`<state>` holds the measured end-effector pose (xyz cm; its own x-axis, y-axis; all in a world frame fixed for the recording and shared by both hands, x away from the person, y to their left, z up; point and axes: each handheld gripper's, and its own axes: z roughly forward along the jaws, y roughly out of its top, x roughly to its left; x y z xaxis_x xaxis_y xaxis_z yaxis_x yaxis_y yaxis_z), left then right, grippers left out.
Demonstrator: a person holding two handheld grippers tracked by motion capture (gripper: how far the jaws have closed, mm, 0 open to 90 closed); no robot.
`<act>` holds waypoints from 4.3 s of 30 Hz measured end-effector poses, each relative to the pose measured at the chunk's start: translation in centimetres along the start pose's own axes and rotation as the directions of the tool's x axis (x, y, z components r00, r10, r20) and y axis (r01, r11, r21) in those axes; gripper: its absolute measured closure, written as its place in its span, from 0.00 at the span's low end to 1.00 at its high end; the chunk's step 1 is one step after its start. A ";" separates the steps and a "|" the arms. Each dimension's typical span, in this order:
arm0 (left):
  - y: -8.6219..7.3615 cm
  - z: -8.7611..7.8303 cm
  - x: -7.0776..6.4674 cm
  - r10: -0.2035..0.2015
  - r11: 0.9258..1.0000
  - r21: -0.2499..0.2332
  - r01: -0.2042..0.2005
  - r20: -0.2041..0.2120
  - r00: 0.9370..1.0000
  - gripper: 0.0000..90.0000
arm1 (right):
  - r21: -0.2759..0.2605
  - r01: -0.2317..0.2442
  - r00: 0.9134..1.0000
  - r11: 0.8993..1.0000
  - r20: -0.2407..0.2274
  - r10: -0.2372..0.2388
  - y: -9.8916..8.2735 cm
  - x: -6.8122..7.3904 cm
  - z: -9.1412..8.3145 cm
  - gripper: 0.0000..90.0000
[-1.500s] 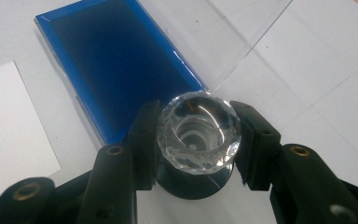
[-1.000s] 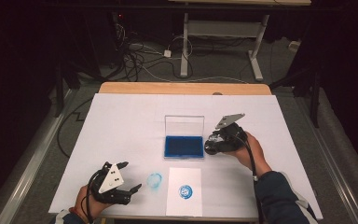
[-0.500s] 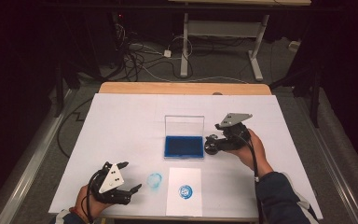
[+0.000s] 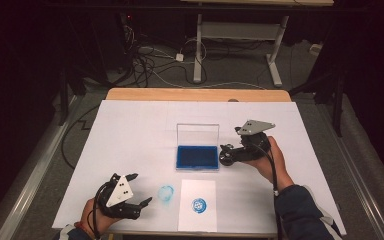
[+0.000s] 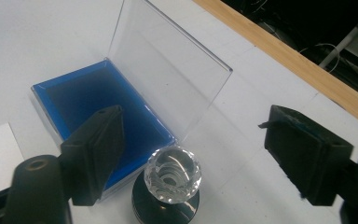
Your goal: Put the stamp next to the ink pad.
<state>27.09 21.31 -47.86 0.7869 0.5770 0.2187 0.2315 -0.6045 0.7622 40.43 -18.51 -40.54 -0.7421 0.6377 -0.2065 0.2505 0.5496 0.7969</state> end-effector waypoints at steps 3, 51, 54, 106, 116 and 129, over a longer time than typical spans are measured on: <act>0.0 0.0 0.0 0.000 1.000 -0.001 0.000 0.000 1.000 0.16 | -0.002 0.000 1.000 1.000 0.013 0.000 0.1 0.2 0.0 0.17; 0.1 0.0 -0.1 0.003 1.000 -0.001 -0.003 0.006 1.000 0.16 | -0.156 0.105 0.994 0.982 0.036 -0.100 0.6 3.1 -3.5 0.17; 0.1 0.0 0.0 0.004 1.000 -0.002 -0.004 0.003 1.000 0.16 | -0.167 0.110 0.994 0.980 0.038 -0.105 0.6 3.3 -3.8 0.17; 0.1 0.1 -0.2 0.013 1.000 0.009 -0.013 0.005 1.000 0.16 | -0.211 0.197 0.980 0.958 0.083 -0.183 -3.2 4.9 -8.7 0.17; 0.2 0.2 -0.3 0.021 1.000 0.016 -0.021 0.008 1.000 0.16 | -0.225 0.201 0.978 0.953 0.096 -0.184 -4.5 5.1 -9.3 0.17; 0.2 0.3 -0.3 0.019 1.000 0.018 -0.019 0.011 1.000 0.16 | -0.209 0.207 0.976 0.956 0.114 -0.187 -6.7 5.0 -9.8 0.17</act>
<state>27.14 20.85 -47.97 0.7976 0.5591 0.2264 0.2264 -0.6254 0.7467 28.92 -24.28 -41.30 -0.7003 0.5811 -0.4147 -0.0443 0.5444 0.8377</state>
